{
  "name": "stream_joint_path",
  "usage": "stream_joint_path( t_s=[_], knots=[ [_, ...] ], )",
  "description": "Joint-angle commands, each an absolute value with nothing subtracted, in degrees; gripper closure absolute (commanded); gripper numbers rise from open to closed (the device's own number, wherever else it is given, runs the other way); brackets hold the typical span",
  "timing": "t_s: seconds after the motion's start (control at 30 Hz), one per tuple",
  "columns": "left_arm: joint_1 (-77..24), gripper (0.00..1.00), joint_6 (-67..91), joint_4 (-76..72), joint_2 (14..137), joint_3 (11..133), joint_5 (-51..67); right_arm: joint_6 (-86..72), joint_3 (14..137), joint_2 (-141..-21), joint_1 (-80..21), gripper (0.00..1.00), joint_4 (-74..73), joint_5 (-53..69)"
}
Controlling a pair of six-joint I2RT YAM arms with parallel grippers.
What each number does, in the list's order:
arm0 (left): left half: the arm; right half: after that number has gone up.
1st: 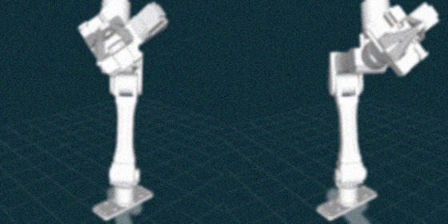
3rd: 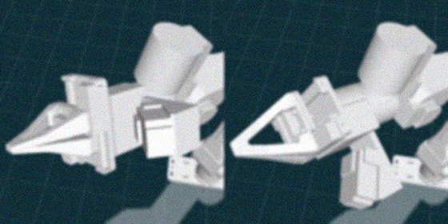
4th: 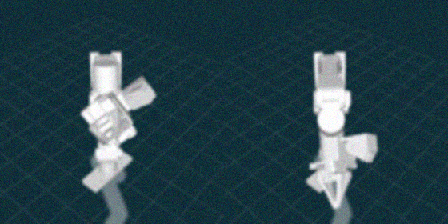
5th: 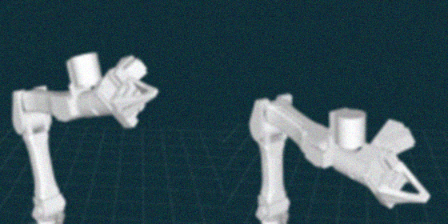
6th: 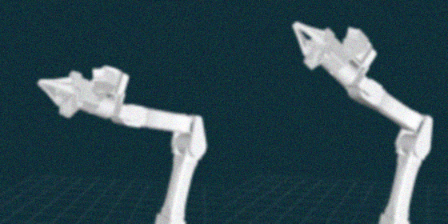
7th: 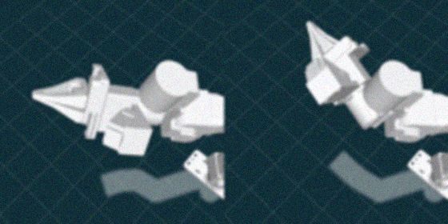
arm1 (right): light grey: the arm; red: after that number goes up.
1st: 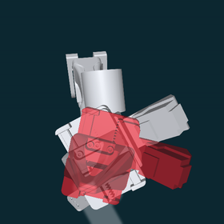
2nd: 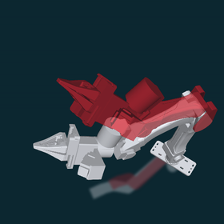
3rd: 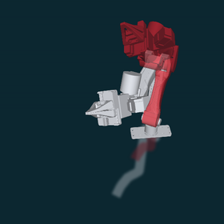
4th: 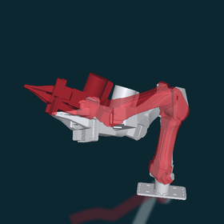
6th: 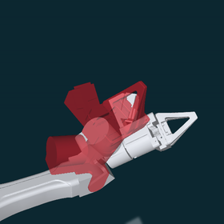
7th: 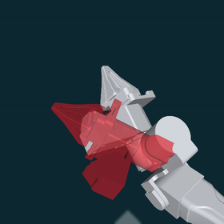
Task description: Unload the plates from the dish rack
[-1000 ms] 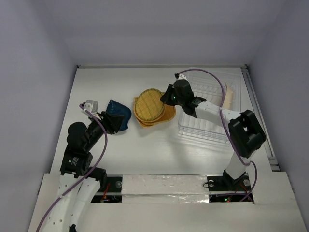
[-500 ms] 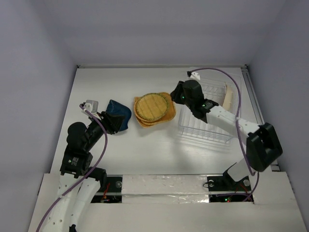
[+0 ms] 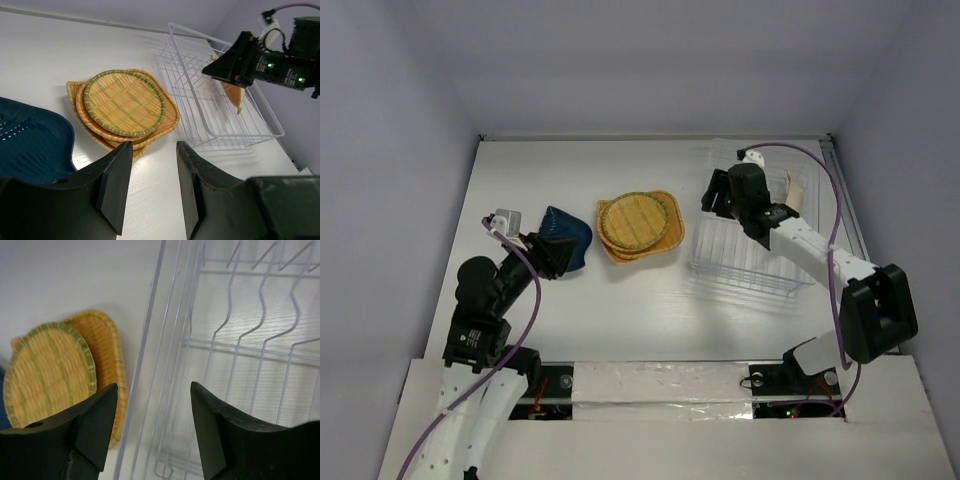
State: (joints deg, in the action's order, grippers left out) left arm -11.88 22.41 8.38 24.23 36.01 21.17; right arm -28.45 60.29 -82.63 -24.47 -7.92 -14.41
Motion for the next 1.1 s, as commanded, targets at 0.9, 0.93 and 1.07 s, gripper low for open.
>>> stream_joint_path(
  t_s=[0.9, 0.93, 1.07],
  knots=[
    [-11.6, 0.62, 22.6, 5.1, 23.3, 35.2, 21.8, -15.3, 69.5, -95.5, -25.0, 1.00, -17.6, -11.4],
    [-11.6, 0.62, 22.5, 5.3, 23.3, 35.2, 21.8, -15.0, 69.7, -95.5, -25.0, 1.00, -18.3, -11.6],
    [-11.6, 0.62, 22.6, 5.2, 23.4, 35.2, 21.8, -13.1, 70.0, -95.3, -25.0, 1.00, -19.5, -12.9]
  ],
)
